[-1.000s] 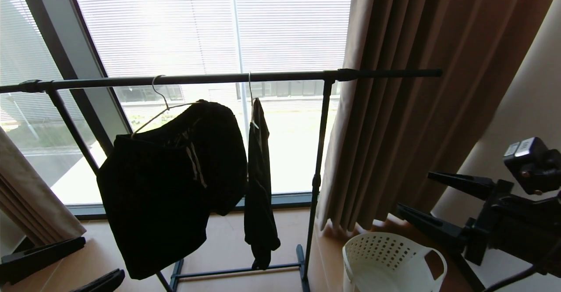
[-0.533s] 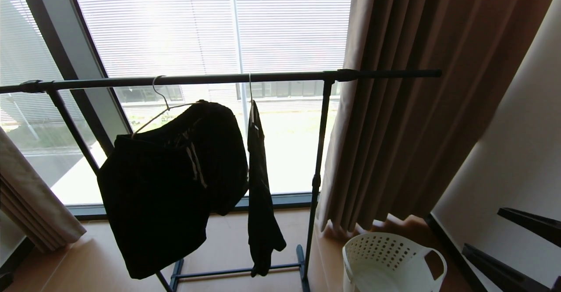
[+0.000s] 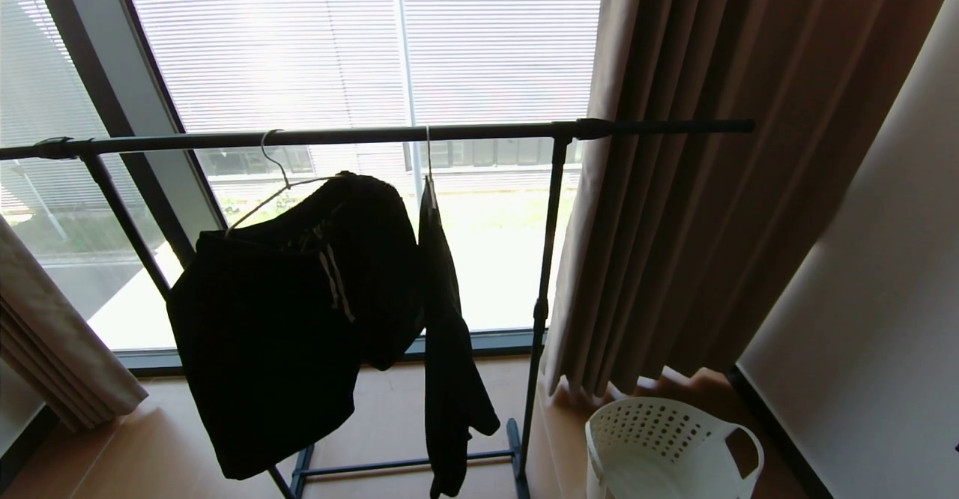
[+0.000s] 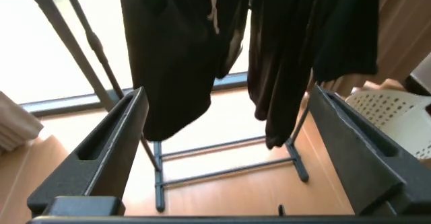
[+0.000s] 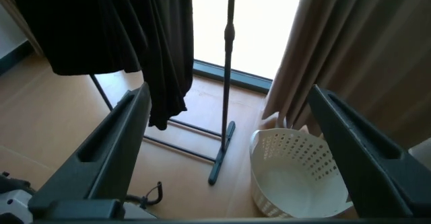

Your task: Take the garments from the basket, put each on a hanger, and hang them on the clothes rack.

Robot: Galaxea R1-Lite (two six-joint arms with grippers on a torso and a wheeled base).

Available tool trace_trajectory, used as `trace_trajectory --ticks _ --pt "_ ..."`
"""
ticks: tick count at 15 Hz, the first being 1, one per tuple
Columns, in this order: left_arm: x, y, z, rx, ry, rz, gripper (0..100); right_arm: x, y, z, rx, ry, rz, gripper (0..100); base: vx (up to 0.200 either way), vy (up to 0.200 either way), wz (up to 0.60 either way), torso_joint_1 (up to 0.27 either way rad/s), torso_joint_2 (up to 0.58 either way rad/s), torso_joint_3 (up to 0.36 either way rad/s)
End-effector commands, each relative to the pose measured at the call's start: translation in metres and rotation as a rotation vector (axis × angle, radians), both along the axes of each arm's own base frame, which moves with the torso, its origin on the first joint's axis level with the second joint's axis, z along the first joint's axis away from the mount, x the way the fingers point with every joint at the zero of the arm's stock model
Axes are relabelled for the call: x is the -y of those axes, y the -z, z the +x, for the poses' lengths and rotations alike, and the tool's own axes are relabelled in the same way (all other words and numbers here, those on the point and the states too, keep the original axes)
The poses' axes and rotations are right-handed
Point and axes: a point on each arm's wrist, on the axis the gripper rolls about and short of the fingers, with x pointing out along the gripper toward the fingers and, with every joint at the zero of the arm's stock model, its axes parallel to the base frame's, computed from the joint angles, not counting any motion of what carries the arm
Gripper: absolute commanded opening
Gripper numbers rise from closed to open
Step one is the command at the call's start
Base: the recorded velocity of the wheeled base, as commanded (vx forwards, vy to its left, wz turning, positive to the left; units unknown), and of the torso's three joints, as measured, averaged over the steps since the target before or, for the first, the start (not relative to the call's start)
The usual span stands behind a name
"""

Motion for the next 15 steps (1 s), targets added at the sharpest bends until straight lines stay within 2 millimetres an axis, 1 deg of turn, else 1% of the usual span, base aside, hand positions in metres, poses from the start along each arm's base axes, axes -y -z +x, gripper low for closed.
trace_trajectory --ticks 1,3,4,6,7,8,9,10,11,13,15 --pt "0.000 0.005 -0.001 0.003 -0.005 -0.001 100 0.006 0.003 -0.011 0.056 0.079 0.024 100 0.000 0.000 0.00 0.000 0.00 0.000" --pt "0.002 0.004 0.000 -0.013 -0.082 -0.001 100 0.007 0.011 -0.014 0.058 0.136 0.023 100 0.000 0.000 0.00 0.000 0.00 0.000" --pt "0.002 0.004 0.000 -0.013 -0.083 -0.002 100 0.007 0.014 -0.015 0.058 0.141 0.024 100 0.000 0.000 0.00 0.000 0.00 0.000" --pt "0.002 0.005 0.000 -0.014 -0.060 -0.005 100 0.009 0.027 -0.019 0.060 0.144 0.028 100 0.000 0.000 0.00 0.000 0.00 0.000" --pt "0.003 0.005 0.000 -0.014 -0.057 -0.005 100 0.009 0.028 -0.020 0.062 0.145 0.030 100 0.000 0.000 0.00 0.000 0.00 0.000" --pt "0.004 0.005 0.000 -0.010 0.003 -0.017 100 0.010 0.035 -0.022 0.068 0.146 0.032 100 0.000 0.000 0.00 0.000 0.00 0.000" --pt "0.005 0.004 0.000 -0.009 0.043 -0.030 100 0.010 0.037 -0.023 0.061 0.160 0.030 100 0.000 0.000 0.00 0.000 0.00 0.000" --pt "0.005 0.004 0.000 -0.008 0.043 -0.029 100 0.010 0.037 -0.023 0.059 0.177 0.029 100 0.000 0.000 0.00 0.000 0.00 0.000" --pt "0.005 0.004 0.000 -0.008 0.051 -0.026 100 0.009 0.037 -0.023 0.062 0.246 0.027 100 0.000 0.000 0.00 0.000 0.00 0.000" --pt "0.005 0.004 0.000 -0.009 0.076 -0.025 100 0.009 0.039 -0.023 0.061 0.289 0.026 100 0.000 0.000 0.00 0.000 0.00 0.000" --pt "0.004 0.004 0.000 -0.008 0.098 -0.021 100 0.010 0.049 -0.026 0.064 0.297 0.022 100 0.000 0.000 0.00 0.000 0.00 0.000"
